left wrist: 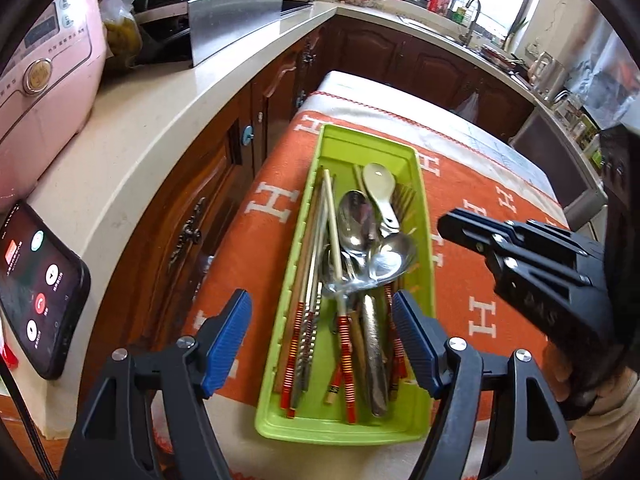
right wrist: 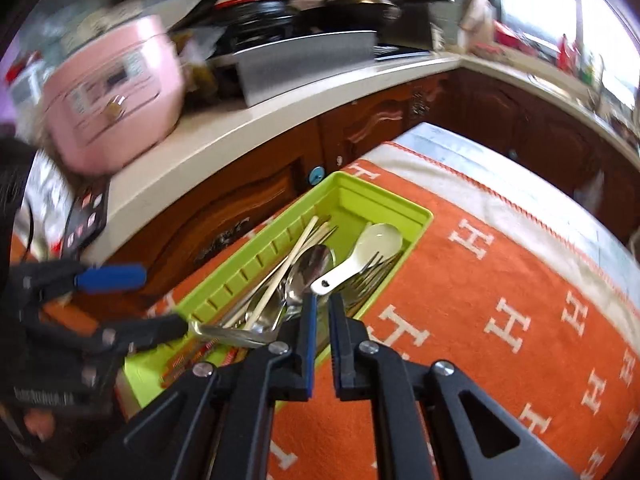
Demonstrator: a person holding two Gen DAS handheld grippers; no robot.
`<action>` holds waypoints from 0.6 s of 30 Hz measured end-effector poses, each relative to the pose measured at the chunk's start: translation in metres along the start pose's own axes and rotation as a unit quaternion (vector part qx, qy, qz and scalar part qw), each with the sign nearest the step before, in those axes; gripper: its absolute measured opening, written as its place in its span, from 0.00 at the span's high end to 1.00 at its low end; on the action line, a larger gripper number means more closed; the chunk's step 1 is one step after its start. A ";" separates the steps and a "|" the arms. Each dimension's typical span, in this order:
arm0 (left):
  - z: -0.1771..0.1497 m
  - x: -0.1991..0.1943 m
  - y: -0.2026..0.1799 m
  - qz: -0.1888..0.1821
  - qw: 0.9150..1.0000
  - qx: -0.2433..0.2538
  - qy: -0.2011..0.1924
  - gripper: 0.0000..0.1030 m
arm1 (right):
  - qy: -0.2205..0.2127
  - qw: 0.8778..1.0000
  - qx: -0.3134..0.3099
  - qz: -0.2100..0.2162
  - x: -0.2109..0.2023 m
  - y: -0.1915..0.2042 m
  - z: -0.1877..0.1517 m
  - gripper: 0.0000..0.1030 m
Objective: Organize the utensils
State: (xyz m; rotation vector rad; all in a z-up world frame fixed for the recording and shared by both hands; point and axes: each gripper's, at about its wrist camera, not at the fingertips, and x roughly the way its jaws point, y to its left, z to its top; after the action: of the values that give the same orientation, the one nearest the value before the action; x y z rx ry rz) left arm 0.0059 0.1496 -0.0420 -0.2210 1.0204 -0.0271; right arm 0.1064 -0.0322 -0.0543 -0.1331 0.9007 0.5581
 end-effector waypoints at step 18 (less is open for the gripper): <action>0.001 -0.019 -0.055 -0.071 0.996 0.059 -0.014 0.18 | -0.031 0.987 0.147 -0.054 -0.087 -0.036 -0.041 0.91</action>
State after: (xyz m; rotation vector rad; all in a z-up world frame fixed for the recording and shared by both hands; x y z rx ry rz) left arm 0.0010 0.0980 -0.0142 -0.1850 0.9703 -0.2124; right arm 0.0531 -0.1115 -0.0174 0.1018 0.9005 0.3220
